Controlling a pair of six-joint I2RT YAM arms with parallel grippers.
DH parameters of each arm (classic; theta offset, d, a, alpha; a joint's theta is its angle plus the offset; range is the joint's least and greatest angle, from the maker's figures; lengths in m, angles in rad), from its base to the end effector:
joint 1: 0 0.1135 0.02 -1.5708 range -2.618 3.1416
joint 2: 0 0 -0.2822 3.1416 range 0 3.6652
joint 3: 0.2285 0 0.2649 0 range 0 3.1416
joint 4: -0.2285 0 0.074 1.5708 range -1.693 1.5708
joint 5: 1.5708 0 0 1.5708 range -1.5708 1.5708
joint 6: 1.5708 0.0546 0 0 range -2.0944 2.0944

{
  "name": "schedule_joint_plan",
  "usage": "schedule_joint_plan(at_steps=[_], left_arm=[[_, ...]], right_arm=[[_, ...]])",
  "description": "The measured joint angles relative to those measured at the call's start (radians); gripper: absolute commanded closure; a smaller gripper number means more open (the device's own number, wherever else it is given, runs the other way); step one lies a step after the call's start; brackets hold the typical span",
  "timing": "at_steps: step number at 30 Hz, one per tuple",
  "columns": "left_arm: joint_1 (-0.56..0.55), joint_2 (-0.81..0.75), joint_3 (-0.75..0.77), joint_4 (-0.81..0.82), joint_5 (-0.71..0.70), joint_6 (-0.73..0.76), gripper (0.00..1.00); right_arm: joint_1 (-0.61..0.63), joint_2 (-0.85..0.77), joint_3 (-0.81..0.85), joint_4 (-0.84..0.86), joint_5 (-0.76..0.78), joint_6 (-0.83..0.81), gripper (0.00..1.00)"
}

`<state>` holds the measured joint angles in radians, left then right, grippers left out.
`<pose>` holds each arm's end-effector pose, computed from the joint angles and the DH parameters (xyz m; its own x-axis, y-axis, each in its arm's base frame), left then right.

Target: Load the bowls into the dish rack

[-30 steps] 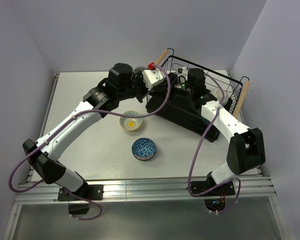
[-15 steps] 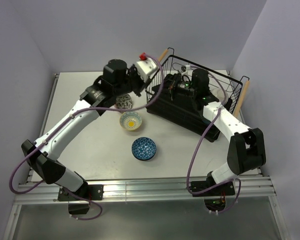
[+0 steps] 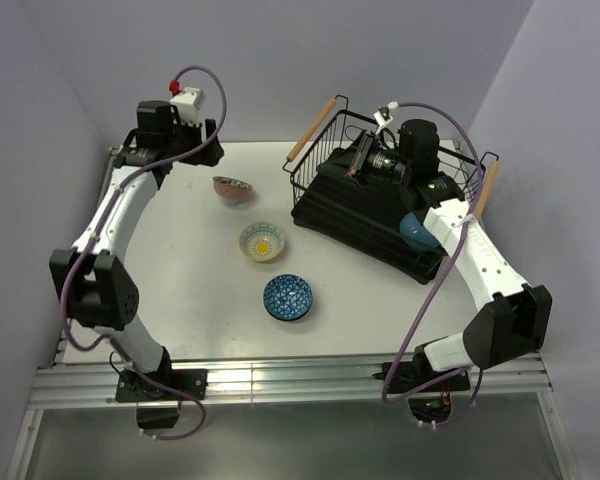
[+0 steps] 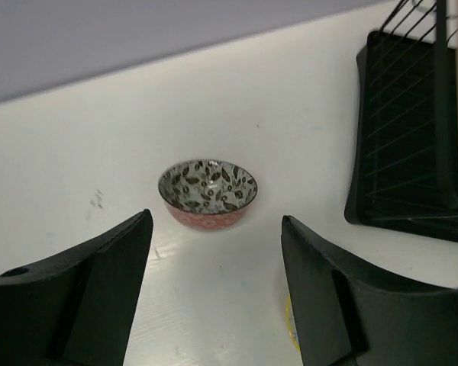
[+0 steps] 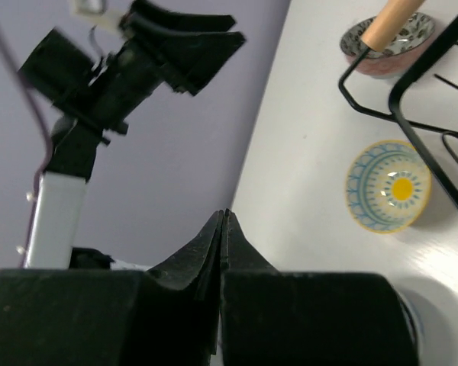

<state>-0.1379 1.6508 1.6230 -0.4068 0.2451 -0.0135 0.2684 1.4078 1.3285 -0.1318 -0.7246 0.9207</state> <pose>0.4115 -0.0705 0.3941 -0.4218 0.0453 -0.9056 0.3457 0.9313 -0.1144 0.3264 0.1273 0.4073 -0.7778 0.4043 -0.4813 -0.3376 0.3772 0.8624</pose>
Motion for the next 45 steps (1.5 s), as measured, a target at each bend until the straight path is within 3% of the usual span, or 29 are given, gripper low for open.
schedule_joint_plan(at_steps=[3, 6, 10, 14, 20, 27, 45], left_arm=[[0.02, 0.106, 0.004, -0.002, 0.045, -0.04, 0.2], [0.048, 0.203, 0.016, -0.01, 0.067, -0.077, 0.17], [0.073, 0.303, 0.047, -0.024, 0.072, -0.105, 0.14], [0.071, 0.393, 0.127, -0.031, 0.072, -0.115, 0.12], [0.069, 0.541, 0.286, -0.062, 0.069, -0.12, 0.18], [0.07, 0.629, 0.324, -0.13, 0.018, -0.131, 0.28], [0.064, 0.611, 0.258, -0.159, 0.015, -0.119, 0.21]], right_arm=[[0.0, -0.022, 0.006, -0.062, 0.03, -0.074, 0.97], [0.0, -0.036, 0.013, -0.104, 0.061, -0.143, 0.86], [0.0, -0.059, 0.013, -0.147, 0.098, -0.217, 0.6], [0.0, -0.077, 0.013, -0.169, 0.12, -0.268, 0.44], [0.0, -0.081, 0.013, -0.189, 0.135, -0.301, 0.36], [0.0, -0.081, 0.013, -0.2, 0.139, -0.323, 0.24], [0.0, -0.089, 0.012, -0.207, 0.137, -0.344, 0.2]])
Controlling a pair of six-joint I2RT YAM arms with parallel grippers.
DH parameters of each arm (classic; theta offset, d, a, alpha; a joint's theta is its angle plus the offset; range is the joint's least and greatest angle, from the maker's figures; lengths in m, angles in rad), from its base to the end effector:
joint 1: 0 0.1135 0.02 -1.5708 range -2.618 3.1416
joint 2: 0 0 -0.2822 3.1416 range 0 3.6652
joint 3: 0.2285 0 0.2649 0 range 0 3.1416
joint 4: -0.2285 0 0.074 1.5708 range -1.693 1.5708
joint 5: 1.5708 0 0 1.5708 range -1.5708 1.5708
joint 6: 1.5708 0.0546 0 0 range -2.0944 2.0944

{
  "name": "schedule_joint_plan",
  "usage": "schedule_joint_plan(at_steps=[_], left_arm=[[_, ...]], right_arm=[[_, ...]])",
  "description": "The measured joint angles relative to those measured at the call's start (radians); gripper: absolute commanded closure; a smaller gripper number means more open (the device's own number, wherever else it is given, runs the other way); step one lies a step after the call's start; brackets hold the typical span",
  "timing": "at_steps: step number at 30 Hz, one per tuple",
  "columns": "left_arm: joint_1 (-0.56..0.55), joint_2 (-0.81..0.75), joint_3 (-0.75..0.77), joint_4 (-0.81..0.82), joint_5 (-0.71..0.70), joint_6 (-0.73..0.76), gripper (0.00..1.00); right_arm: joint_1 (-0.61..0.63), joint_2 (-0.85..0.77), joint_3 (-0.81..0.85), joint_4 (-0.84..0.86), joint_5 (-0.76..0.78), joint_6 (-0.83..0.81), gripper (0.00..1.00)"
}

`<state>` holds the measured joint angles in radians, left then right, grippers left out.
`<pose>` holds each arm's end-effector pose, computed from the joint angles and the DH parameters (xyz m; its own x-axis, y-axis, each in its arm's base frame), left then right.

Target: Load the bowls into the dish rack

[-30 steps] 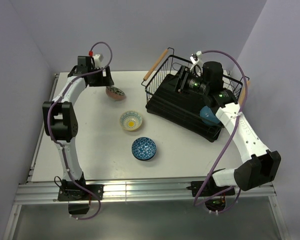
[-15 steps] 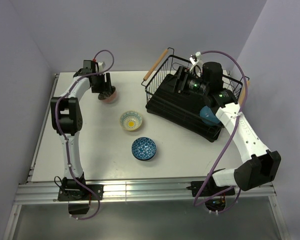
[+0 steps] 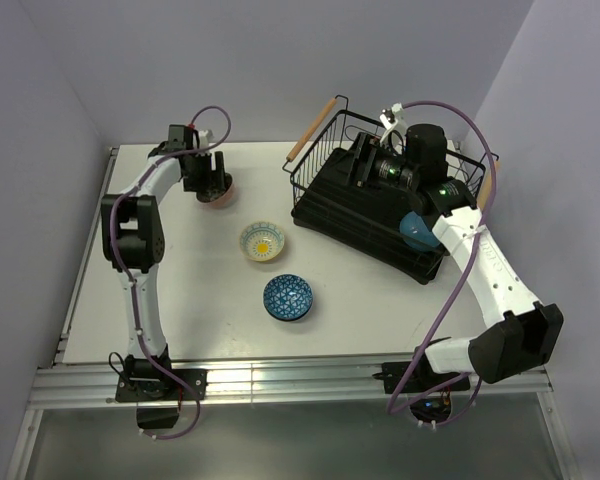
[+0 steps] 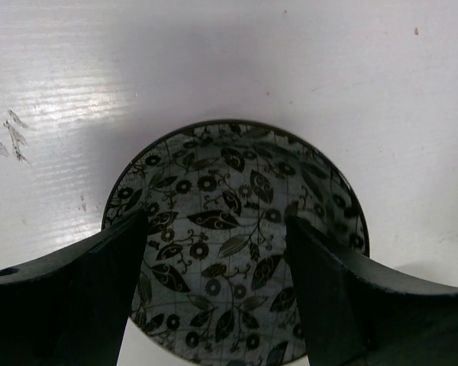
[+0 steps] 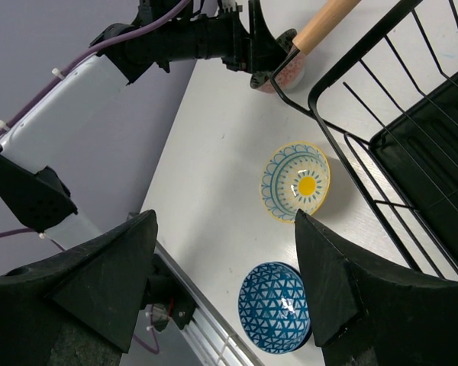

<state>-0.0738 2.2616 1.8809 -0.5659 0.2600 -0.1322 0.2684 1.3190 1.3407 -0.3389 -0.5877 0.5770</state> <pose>0.5332 -0.0535 0.1880 -0.8313 -0.0663 -0.5519 0.1125 0.9523 -0.2838 0.3003 0.1140 0.4151 -0.6495 0.2922 -0.7020 -0.4466 0.6006 0.6632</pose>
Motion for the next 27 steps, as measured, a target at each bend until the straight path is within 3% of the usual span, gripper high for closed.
schedule_joint_plan(at_steps=[14, 22, 27], left_arm=[[-0.002, -0.165, -0.034, -0.022, 0.002, 0.035, 0.18], [-0.002, -0.149, -0.032, -0.038, -0.067, 0.046, 0.19], [-0.002, -0.084, -0.024, -0.051, -0.084, 0.043, 0.22]], right_arm=[[0.0, -0.003, 0.0, -0.01, -0.009, -0.019, 0.15], [0.0, -0.008, 0.0, -0.032, -0.016, -0.063, 0.01], [0.0, -0.003, 0.037, -0.112, -0.014, -0.127, 0.0]])
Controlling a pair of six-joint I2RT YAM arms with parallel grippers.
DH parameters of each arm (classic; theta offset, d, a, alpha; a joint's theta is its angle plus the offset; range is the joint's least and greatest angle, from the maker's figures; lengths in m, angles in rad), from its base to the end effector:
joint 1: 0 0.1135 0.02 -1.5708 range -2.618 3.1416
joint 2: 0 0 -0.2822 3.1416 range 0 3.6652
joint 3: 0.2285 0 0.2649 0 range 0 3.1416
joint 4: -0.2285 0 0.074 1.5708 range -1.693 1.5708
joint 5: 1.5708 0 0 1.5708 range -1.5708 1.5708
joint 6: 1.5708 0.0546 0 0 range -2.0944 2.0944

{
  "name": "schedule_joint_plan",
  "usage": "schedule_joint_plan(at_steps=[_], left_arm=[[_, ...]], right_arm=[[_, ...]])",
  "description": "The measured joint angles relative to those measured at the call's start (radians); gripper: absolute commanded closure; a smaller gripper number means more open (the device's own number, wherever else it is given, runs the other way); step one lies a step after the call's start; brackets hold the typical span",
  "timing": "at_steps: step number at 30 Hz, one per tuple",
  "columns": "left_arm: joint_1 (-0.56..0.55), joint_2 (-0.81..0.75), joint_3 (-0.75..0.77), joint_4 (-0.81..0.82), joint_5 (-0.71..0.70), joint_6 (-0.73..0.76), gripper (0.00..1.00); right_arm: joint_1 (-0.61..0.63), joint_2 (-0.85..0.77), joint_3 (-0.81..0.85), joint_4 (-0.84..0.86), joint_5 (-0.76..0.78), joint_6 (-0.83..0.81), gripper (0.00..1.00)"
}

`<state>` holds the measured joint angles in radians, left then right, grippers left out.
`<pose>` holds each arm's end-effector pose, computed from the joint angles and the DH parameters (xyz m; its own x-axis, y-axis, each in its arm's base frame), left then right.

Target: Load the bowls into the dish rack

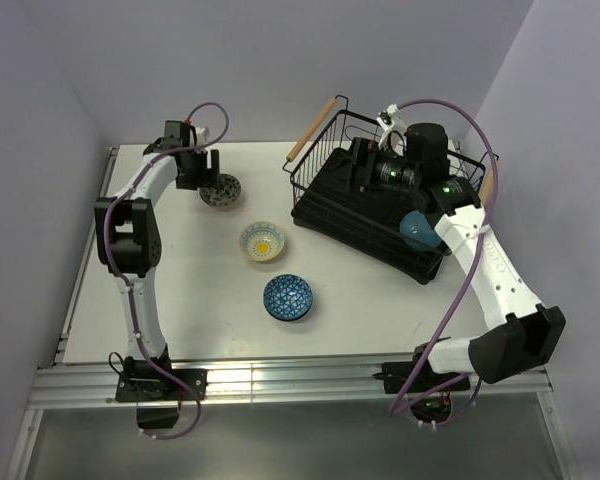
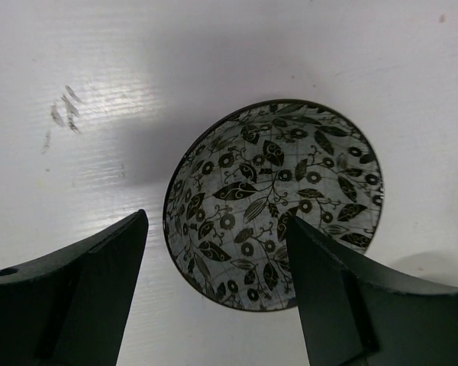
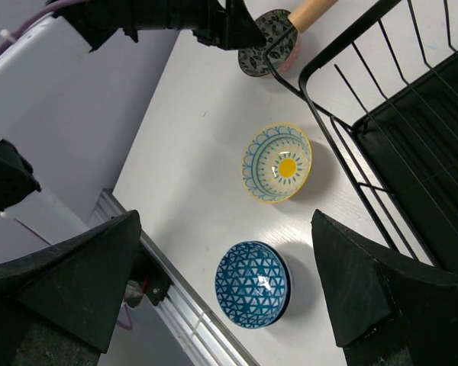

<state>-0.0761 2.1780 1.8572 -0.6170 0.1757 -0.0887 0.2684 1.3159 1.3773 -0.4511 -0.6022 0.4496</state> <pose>0.5181 -0.0491 0.2178 -0.8165 -0.0252 -0.5768 0.1061 0.9755 -0.1928 0.2934 0.1128 0.4171 -0.6445 0.1942 -0.7396 -0.4926 0.6343 0.5958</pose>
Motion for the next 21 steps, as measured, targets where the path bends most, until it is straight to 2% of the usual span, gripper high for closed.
schedule_joint_plan(at_steps=[6, 12, 13, 14, 15, 17, 21], left_arm=[[0.0, 0.053, -0.001, -0.009, 0.008, -0.01, 0.3], [0.004, 0.059, -0.023, 0.005, 0.037, -0.046, 0.62], [0.006, 0.059, -0.03, 0.011, 0.046, -0.056, 0.73], [0.011, 0.059, -0.042, 0.022, 0.053, -0.068, 0.78], [0.015, 0.059, -0.053, 0.031, 0.065, -0.08, 0.9], [0.029, 0.057, -0.073, 0.061, 0.114, -0.113, 1.0], [0.069, 0.014, -0.15, 0.092, 0.161, -0.146, 1.0]], right_arm=[[0.0, 0.003, 0.076, -0.058, 0.014, -0.058, 0.0], [0.0, 0.003, 0.093, -0.081, 0.058, -0.096, 0.0], [0.0, 0.003, 0.093, -0.082, 0.065, -0.096, 0.0], [0.0, 0.003, 0.092, -0.082, 0.07, -0.096, 0.0], [0.0, 0.003, 0.092, -0.084, 0.072, -0.096, 0.0], [0.0, 0.003, 0.092, -0.084, 0.073, -0.095, 0.0], [0.0, 0.002, 0.08, -0.068, 0.07, -0.069, 0.0]])
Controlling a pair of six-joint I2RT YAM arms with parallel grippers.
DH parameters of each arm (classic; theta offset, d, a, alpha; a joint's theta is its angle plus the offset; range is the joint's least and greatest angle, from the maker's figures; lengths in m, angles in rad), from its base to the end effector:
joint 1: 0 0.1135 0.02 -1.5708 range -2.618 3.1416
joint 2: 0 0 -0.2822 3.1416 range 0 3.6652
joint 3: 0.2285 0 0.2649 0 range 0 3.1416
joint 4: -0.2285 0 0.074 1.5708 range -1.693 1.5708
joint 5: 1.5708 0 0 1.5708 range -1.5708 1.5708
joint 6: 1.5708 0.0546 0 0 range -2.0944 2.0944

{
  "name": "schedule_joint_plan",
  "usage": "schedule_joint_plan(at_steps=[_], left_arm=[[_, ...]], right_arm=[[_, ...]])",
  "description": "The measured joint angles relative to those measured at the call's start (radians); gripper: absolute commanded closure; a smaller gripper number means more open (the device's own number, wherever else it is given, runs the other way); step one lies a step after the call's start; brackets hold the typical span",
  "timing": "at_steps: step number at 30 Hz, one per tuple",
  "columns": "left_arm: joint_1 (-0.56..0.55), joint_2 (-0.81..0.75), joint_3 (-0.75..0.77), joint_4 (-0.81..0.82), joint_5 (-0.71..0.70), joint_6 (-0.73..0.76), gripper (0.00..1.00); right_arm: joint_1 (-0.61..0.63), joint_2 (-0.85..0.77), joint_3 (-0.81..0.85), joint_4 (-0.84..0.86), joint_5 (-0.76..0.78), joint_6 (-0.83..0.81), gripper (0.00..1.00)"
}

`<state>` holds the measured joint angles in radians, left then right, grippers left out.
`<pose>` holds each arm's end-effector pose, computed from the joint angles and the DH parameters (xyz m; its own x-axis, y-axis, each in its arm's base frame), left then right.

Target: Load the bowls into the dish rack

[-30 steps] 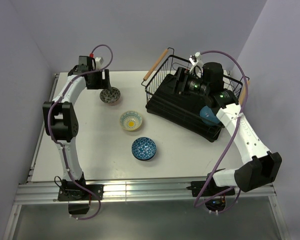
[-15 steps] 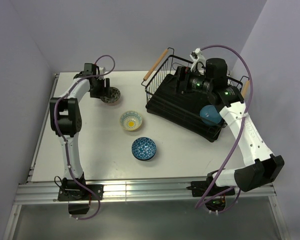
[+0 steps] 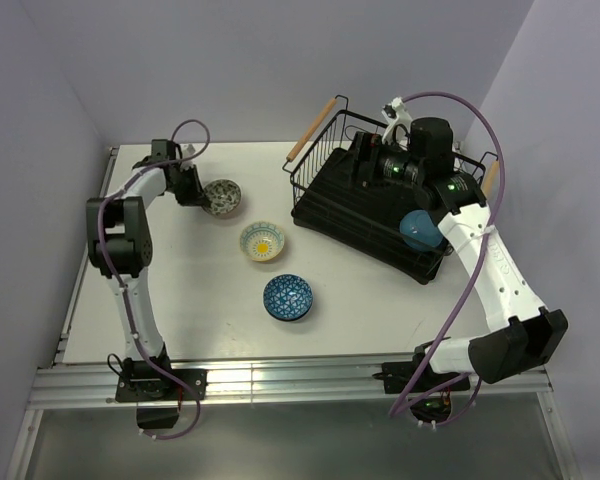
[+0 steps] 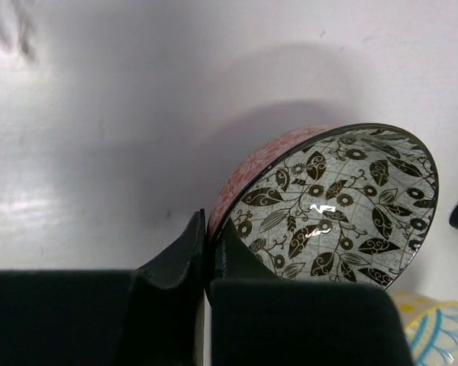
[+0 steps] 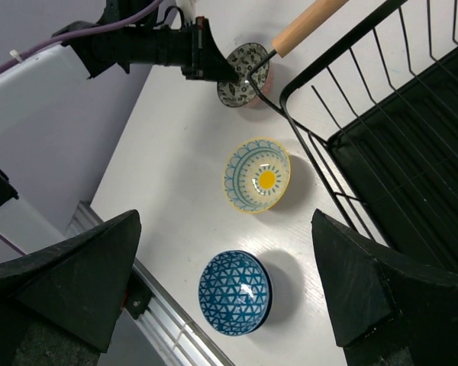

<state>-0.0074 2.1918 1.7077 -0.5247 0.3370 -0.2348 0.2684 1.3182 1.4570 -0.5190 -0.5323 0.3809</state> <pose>0.5072 -0.0218 0.1698 -0.8656 -0.2132 -0.4532 -0.0187 0.9180 -0.3961 0.2907 0.1087 0.4369 -0.5860 0.1710 -0.7920 -0.5009 0.6918 0.5201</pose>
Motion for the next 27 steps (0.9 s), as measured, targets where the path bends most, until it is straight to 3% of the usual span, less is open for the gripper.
schedule_joint_plan(at_steps=[5, 11, 19, 27], left_arm=[[0.085, -0.119, -0.166, 0.053, 0.143, -0.094, 1.0], [0.15, -0.37, -0.281, 0.192, 0.342, -0.259, 1.0], [0.109, -0.649, -0.372, 0.534, 0.557, -0.542, 1.0], [-0.015, -0.685, -0.43, 0.723, 0.597, -0.732, 1.0]], right_arm=[[0.0, 0.0, -0.018, 0.048, -0.018, 0.07, 0.0], [0.029, 0.023, 0.001, 0.126, -0.055, 0.151, 0.0], [0.099, 0.058, 0.045, 0.227, -0.076, 0.206, 0.0], [0.219, 0.067, 0.099, 0.249, -0.054, 0.164, 0.0]])
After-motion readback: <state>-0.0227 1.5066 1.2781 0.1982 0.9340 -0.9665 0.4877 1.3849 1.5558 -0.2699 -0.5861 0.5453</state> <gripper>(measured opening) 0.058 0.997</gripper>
